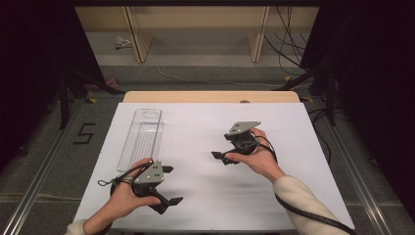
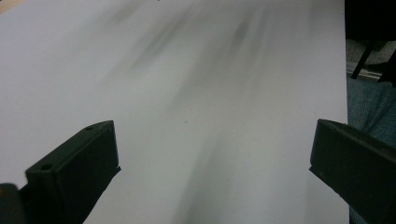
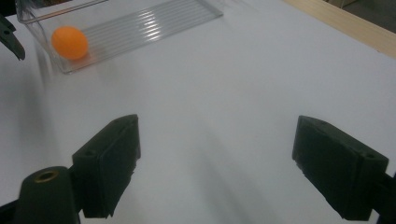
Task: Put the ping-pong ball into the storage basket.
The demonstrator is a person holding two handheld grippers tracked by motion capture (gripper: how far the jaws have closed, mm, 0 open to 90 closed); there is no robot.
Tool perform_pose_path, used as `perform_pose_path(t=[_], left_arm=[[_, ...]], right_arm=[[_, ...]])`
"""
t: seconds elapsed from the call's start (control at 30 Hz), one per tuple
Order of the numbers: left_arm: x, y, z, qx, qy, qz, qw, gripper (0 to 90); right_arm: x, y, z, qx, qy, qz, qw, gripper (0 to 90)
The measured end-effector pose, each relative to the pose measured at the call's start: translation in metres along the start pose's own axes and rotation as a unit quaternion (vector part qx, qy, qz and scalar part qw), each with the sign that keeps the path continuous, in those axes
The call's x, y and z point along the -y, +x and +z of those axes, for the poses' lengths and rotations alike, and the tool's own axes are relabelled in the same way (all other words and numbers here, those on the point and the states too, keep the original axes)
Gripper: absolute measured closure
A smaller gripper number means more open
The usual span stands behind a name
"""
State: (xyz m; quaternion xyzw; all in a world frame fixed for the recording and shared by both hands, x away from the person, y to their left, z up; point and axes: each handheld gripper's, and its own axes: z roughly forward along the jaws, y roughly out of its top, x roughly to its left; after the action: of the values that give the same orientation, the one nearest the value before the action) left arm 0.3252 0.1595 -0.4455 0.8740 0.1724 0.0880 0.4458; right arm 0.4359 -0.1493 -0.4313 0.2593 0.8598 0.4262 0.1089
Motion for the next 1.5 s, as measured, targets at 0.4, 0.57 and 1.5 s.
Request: perform_pose_path(t=[0.4,0.57,1.5], left_arm=[[0.000,0.000,0.000,0.000,0.000,0.000,1.0000,0.6],[0.000,0.000,0.000,0.000,0.000,-0.001,1.0000,0.6],[0.000,0.001,0.000,-0.002,-0.001,-0.003,1.0000,0.6]], right_arm=[[0.013,-0.001,-0.015,0.009,-0.001,0.008,0.9999,16.2],[0.019,-0.002,-0.022,0.012,-0.001,0.013,0.9998,16.2],[0.052,-0.010,-0.067,0.045,-0.011,0.038,0.9982,16.2]])
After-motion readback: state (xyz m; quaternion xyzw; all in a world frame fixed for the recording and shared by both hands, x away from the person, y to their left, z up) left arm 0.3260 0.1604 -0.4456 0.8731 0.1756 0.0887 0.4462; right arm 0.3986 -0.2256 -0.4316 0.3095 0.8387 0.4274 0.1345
